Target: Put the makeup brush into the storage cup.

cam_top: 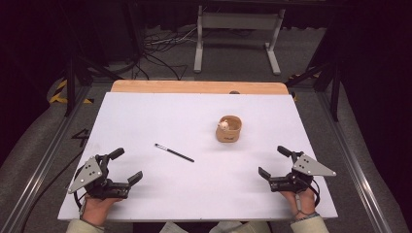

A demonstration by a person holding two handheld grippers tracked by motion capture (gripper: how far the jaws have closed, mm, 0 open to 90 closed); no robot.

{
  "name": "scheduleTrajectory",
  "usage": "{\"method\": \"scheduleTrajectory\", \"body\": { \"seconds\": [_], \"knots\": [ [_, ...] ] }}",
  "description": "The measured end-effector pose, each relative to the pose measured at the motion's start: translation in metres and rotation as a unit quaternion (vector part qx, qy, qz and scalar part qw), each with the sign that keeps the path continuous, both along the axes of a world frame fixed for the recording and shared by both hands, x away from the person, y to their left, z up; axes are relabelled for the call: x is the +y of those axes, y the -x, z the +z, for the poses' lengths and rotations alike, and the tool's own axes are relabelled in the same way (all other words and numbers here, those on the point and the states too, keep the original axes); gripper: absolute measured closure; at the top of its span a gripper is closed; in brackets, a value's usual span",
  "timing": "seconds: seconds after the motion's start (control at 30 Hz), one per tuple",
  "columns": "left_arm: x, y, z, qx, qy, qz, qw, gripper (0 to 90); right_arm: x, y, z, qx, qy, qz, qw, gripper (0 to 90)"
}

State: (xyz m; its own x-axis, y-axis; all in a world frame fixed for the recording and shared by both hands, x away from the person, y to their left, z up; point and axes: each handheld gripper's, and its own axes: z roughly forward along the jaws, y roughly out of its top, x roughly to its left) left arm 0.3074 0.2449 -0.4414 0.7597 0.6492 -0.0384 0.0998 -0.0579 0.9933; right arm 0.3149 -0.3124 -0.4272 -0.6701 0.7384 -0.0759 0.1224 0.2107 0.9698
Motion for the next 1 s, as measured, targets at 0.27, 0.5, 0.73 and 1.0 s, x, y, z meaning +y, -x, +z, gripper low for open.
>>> {"method": "scheduleTrajectory", "body": {
  "seconds": [0.27,0.5,0.73,1.0],
  "knots": [
    [-0.0007,-0.0004,0.0014,-0.007,0.008,0.0,0.9999,0.2,-0.0015,0.001,0.0003,0.001,0.0,0.005,1.0,0.0],
    [-0.0006,0.0002,0.002,-0.006,0.006,-0.005,1.0,0.2,-0.0021,0.0012,0.0007,0.004,-0.002,0.004,1.0,0.0],
    [0.0015,0.002,0.0045,-0.006,-0.008,-0.009,0.9999,1.7,-0.0032,0.0003,0.0016,0.005,-0.008,0.004,0.9999,0.0],
    [-0.0025,0.0025,0.0091,-0.015,-0.013,-0.003,0.9998,2.6,-0.0048,0.0025,0.003,0.001,-0.007,0.004,1.0,0.0]
  ]
}}
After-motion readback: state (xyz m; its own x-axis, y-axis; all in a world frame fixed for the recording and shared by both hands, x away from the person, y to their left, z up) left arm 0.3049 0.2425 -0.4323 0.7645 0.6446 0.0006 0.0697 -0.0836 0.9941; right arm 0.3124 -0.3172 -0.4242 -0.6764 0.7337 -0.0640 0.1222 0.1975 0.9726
